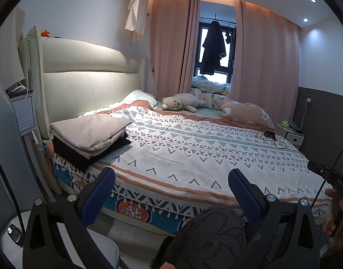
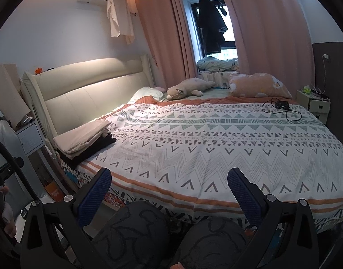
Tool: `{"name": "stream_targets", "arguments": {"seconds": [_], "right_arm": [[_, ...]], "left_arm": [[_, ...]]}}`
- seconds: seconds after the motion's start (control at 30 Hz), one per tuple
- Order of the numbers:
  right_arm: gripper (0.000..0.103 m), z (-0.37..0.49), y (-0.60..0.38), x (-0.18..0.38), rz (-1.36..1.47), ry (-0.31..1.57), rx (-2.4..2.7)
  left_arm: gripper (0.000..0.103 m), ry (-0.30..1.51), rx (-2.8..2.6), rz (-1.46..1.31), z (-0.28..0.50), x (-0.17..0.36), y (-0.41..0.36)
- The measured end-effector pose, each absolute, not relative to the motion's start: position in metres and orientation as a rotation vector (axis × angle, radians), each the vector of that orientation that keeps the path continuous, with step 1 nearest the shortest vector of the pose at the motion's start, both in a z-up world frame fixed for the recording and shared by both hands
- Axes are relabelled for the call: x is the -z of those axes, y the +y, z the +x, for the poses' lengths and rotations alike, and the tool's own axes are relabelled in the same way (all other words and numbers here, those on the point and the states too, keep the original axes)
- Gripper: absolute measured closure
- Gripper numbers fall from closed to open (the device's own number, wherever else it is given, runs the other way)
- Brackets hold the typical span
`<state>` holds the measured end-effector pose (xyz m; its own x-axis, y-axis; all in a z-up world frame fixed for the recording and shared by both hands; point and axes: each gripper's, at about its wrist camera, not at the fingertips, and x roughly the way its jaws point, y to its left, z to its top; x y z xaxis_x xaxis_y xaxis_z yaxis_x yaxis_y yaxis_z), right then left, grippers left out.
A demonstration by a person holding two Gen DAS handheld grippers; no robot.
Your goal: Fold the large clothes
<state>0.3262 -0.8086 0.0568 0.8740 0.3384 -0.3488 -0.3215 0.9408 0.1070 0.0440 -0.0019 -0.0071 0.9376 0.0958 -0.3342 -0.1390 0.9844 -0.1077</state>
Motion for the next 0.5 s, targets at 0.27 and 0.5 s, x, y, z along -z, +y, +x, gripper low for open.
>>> {"name": "stream_targets", "arguments": {"seconds": [0.27,0.5], "right_arm": [[0.000,0.3281,-0.8047,-0.0567,0.047,0.384,-0.346],[0.000,0.3279,-0.8035,-0.0591,0.049,0.386,-0.347]], "left_arm": [[0.000,0.335,-0.122,-0.137,0.0398,0.0075,-0.0005],[0.000,0.323,-0.122,-0.126,0.0353,0.0063,-0.0020]]}}
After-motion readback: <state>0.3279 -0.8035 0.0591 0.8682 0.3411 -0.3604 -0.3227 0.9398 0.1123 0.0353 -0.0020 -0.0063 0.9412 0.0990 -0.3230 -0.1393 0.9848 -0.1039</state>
